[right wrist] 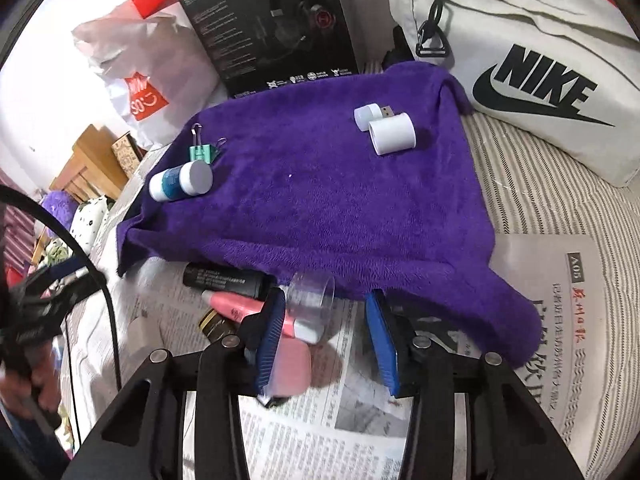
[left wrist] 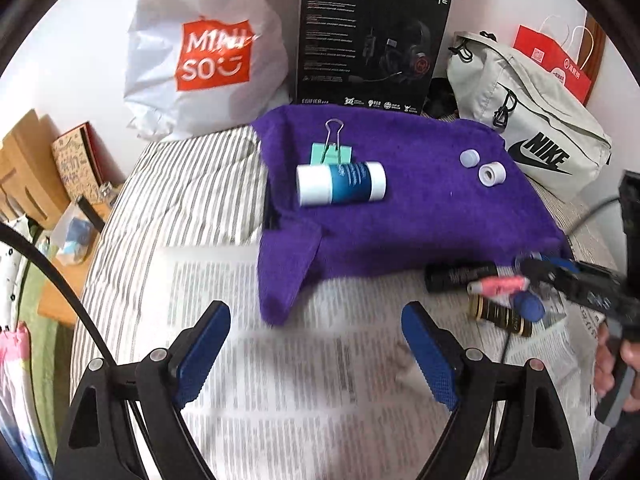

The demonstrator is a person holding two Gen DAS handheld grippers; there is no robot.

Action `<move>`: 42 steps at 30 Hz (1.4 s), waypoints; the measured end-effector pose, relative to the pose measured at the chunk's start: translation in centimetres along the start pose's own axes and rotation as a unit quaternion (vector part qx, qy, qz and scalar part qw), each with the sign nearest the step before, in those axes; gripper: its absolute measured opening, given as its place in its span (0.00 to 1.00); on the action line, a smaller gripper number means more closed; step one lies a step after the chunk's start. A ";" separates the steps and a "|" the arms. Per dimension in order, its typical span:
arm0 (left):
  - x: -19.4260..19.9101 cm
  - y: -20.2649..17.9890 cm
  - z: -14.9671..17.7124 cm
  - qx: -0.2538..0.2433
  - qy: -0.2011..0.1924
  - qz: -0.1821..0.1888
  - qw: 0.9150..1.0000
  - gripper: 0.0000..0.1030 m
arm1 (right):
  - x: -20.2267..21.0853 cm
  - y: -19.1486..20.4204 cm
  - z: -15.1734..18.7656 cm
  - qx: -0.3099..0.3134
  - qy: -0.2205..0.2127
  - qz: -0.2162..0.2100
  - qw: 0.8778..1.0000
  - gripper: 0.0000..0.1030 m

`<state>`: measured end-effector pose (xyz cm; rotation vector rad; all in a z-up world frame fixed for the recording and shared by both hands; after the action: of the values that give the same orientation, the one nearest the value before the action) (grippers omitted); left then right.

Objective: Organize rigid objects
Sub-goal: 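Lower the right gripper onto the clear plastic cup and close it, then grasp the white plug with the left gripper while the right holds the cup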

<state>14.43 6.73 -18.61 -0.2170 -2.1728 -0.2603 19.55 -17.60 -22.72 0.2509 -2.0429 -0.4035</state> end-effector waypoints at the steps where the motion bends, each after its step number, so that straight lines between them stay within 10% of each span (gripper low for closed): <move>1: 0.1 0.0 0.4 0.002 0.000 0.003 1.000 0.84 | -0.3 0.0 -0.1 -0.002 0.002 0.002 1.000 0.42; 7: -0.2 -1.1 1.6 0.004 0.004 0.018 1.000 0.85 | -0.8 0.0 0.0 0.004 -0.012 0.020 1.000 0.40; 11: -0.7 -1.8 2.1 0.002 0.010 0.025 1.000 0.85 | -0.7 0.4 0.1 0.002 -0.004 -0.003 1.000 0.18; 33: -1.9 -7.2 2.5 -0.097 -0.012 0.045 0.994 0.84 | 5.8 -3.8 2.1 0.048 -0.047 0.040 0.997 0.18; 42: -2.7 -8.3 2.6 -0.134 -0.015 0.056 0.989 0.58 | 5.1 -4.2 3.0 0.043 -0.033 0.038 0.998 0.18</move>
<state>11.90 -0.74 -23.18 -0.4966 -2.1414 -0.4882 14.47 -22.67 -21.59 0.2147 -2.1313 -0.2814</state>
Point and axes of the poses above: each gripper's, at about its wrist camera, not at the fingertips, and x roughly against the way its jaws point, y to its left, z to its underside, the point moved 10 cm from there along -x, roughly the way its jaws point, and after that the axes turned 15 degrees about -x, right-handed, at the moved point
